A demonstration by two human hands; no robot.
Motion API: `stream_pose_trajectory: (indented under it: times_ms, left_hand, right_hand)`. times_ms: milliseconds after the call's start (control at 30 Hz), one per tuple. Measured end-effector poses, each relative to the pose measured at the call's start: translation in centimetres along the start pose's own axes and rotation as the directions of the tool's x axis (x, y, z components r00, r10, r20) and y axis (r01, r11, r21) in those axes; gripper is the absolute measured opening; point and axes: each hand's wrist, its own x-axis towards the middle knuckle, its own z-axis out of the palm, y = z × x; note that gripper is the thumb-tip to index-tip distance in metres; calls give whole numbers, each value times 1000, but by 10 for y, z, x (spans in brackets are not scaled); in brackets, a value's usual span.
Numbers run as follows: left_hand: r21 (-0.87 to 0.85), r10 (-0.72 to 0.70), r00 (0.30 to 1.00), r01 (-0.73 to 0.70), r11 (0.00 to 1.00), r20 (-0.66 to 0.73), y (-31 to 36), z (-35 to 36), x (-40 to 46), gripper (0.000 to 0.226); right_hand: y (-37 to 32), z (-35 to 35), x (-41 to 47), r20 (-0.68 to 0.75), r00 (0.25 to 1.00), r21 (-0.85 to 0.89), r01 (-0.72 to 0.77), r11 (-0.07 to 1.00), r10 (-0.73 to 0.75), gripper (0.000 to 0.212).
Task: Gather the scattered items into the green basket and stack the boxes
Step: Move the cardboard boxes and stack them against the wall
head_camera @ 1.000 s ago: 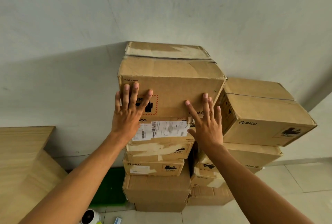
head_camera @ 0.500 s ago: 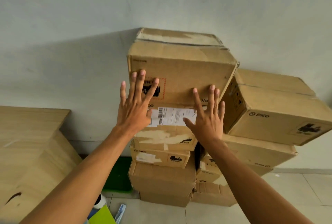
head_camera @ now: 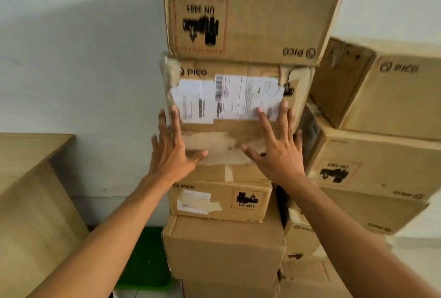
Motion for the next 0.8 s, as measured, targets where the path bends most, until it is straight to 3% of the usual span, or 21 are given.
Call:
stream_pose_trajectory:
  times_ms: [100,200,367,567,700,800]
  left_hand:
    - [57,87,994,-84,995,-60,-12,25,-5,137]
    - [-9,120,983,-122,992,-142,-20,45,-12,129]
    - [-149,82,986,-104,983,-147,-36,60,-18,109]
    - [-207,92,975,-134,969,-201,-43,69,-11,109]
    - [-229,54,974,-106,968,-220,-41,72,-14,110]
    - [-230,32,982,-75,970,-186,-39,66,-18,108]
  right_hand:
    - [16,34,-18,-17,998,-91,63,994,-64,98]
    - [27,65,-34,-70,995,-142,60,988,-70,104]
    - [31,95,-38,-188,980,-109,42,993,-62,106]
    - [44,108,-23,-162,980,-168,87,982,-115,115]
    - [40,106,-27,-166,983,-181,47,982,-78,112]
    - [29,113,-45,-191,981,-93,4,996,-22,95]
